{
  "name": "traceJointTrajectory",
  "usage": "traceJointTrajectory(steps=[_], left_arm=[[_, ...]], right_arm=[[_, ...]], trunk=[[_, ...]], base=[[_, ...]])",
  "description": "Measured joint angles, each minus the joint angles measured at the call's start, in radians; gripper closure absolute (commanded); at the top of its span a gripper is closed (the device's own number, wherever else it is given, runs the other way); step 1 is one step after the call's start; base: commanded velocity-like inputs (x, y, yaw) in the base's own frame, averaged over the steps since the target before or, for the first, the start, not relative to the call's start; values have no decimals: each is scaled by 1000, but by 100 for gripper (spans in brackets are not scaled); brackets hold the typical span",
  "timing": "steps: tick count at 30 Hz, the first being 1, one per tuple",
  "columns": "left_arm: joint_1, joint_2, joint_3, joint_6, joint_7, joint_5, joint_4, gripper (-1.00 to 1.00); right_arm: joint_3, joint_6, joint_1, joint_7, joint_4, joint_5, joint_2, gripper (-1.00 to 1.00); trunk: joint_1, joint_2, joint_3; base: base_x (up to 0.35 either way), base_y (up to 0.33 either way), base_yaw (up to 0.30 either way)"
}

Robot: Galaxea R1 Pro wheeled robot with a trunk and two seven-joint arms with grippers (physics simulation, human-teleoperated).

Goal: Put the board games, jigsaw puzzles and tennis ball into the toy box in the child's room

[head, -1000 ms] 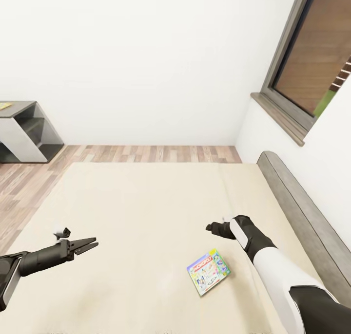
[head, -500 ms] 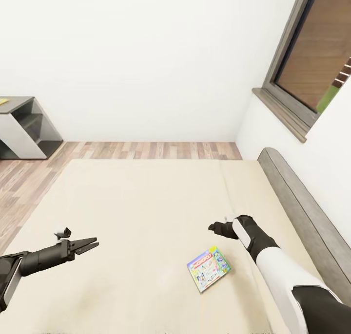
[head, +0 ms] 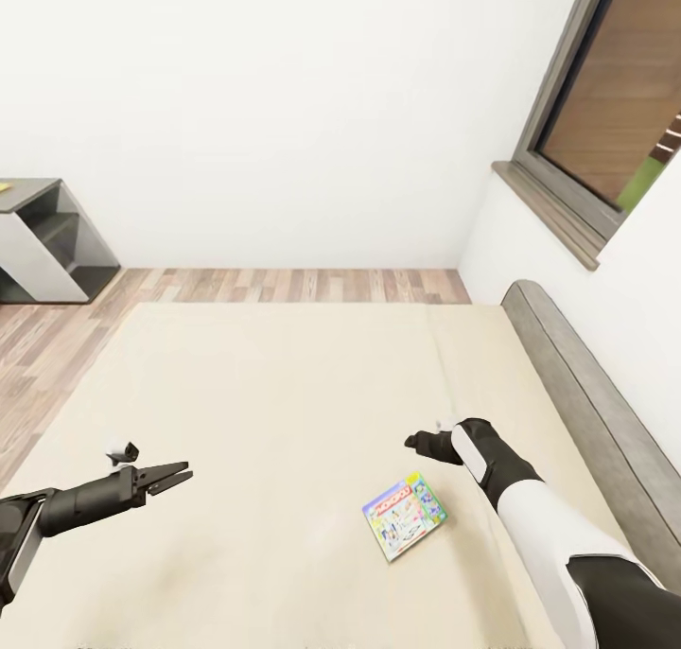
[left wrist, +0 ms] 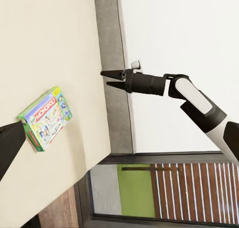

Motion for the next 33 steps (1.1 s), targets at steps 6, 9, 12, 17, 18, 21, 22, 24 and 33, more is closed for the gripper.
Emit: traceJointTrajectory(steps=[6, 9, 12, 17, 18, 21, 22, 24, 33], left_arm=[[0, 0, 0, 0, 0, 0, 1, -100], [0, 0, 0, 0, 0, 0, 1, -100], [0, 0, 0, 0, 0, 0, 1, -100], [0, 0, 0, 0, 0, 0, 1, -100], [0, 0, 0, 1, 0, 0, 1, -100], [0, 0, 0, 0, 0, 0, 1, -100], [0, 0, 0, 1, 0, 0, 1, -100], [0, 0, 0, 1, 0, 0, 1, -100], [0, -1, 0, 0, 0, -1, 1, -100]], right_arm=[[0, 0, 0, 0, 0, 0, 0, -100], [0, 1, 0, 0, 0, 0, 0, -100], [0, 1, 0, 0, 0, 0, 0, -100], [0, 1, 0, 0, 0, 0, 0, -100], [0, 1, 0, 0, 0, 0, 0, -100], [-1, 1, 0, 0, 0, 0, 0, -100], [-1, 2, 0, 0, 0, 0, 0, -100], [-1, 2, 0, 0, 0, 0, 0, -100], [-2, 8, 0, 0, -1, 0, -19, -100]], trunk=[[0, 0, -10], [0, 0, -15], [0, 0, -20], [0, 0, -28], [0, 0, -30], [0, 0, -35], [0, 0, -36], [0, 0, -39], [0, 0, -54]], base=[[0, 0, 0], [0, 0, 0], [0, 0, 0], [0, 0, 0], [0, 0, 0], [0, 0, 0], [0, 0, 0], [0, 0, 0], [0, 0, 0]])
